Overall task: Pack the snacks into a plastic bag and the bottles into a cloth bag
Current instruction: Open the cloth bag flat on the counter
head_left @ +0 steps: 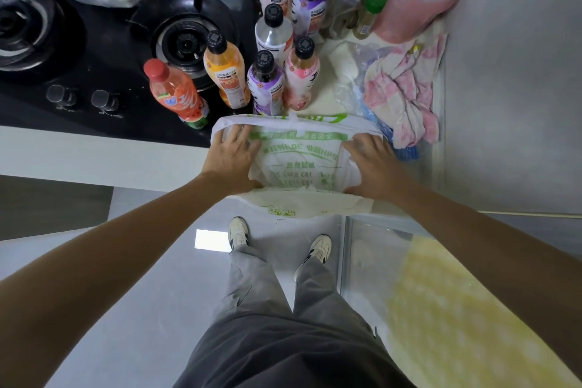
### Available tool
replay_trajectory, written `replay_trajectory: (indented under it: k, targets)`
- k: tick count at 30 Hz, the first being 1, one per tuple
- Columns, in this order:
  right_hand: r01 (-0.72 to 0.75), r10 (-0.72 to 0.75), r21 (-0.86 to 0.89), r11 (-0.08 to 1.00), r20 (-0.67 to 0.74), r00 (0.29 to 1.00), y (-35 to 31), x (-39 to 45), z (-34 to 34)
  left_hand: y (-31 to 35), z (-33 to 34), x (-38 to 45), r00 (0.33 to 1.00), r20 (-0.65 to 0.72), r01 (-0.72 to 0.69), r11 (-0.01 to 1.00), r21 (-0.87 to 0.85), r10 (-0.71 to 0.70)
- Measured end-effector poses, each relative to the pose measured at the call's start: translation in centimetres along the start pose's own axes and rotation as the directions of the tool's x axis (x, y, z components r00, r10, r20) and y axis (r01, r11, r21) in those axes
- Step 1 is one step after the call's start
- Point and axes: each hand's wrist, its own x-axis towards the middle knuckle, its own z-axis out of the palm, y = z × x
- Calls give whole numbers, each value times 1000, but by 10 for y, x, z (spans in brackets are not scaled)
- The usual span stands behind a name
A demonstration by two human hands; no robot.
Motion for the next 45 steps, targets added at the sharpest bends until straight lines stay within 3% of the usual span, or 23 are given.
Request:
replay_trajectory:
  k: [8,12,19,21,24,27,31,33,40,45]
  targets:
    - [-9,20,-88,996,120,993,17,3,-1,3,6,12,991,131,-38,999,14,35]
    - [-17,28,-95,995,113,993,22,12,-6,1,7,13,986,155,-50,999,-17,52]
    - [-14,20,-78,997,84,996,15,18,-15,-10,-1,0,987,-83,-138,990,-37,134]
    - [13,-12,-100,995,11,1000,7,15,-23,-7,-5,-7,979,-151,-143,990,-13,139]
    - [30,-67,-160,987,-231,971,-2,7,-29,-2,-6,-18,952,-282,-130,991,-19,119]
    - [63,-122,-177,982,-347,930,-2,-4,-20,-3,3,-25,949,-287,-149,988,-44,130]
    - [59,-44,101,993,-145,988,8,-13,-11,-7,12,-29,975,-204,-108,988,-113,83]
    - [43,-35,150,988,-53,998,14,-14,-9,-6,13,-28,986,-157,-85,986,-140,63]
    - [63,-73,124,990,71,995,23,-10,-9,-7,12,-21,988,-108,-124,978,-169,106]
    - [69,-69,1,998,79,994,22,-6,-12,-2,11,-13,986,-62,-165,973,-161,157]
